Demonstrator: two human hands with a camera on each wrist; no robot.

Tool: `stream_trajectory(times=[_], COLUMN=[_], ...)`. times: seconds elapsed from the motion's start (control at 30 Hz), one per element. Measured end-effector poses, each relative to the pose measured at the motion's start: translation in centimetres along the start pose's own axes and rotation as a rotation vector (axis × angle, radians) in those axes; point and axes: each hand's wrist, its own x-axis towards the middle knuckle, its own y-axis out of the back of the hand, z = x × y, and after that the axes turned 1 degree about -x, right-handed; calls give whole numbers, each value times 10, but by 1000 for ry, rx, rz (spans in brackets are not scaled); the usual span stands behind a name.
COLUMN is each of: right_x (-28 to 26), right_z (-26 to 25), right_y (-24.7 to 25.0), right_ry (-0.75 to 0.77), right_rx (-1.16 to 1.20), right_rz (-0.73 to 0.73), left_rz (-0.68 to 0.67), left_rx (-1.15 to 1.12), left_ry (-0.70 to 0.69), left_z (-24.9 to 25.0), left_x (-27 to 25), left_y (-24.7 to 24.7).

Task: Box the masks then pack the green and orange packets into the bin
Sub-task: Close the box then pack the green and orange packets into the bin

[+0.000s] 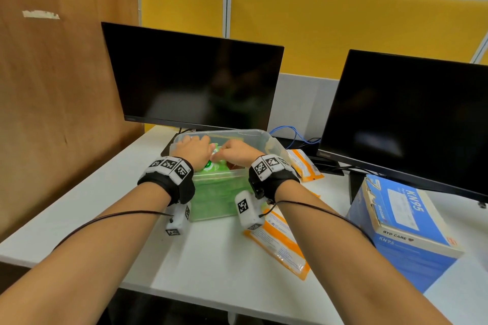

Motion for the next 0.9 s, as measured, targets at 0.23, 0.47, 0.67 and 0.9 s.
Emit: stream_trajectory(times=[0.23, 0.47, 0.67, 0.9], right_x=[2, -9, -1, -4], right_z=[6, 42, 34, 10], right_y=[6, 41, 18, 7], right_ry=[47, -2, -228, -313], right_rx=[470, 291, -420, -532], right_rz=[25, 179, -97, -102], left_rz=[91, -142, -257, -389], left_rx=[-373, -151, 131, 135], left_ry=[51, -23, -131, -205], left_z=[-2, 0, 1, 1], left_x=[3, -4, 4, 10], left_y=[7, 6, -3, -7])
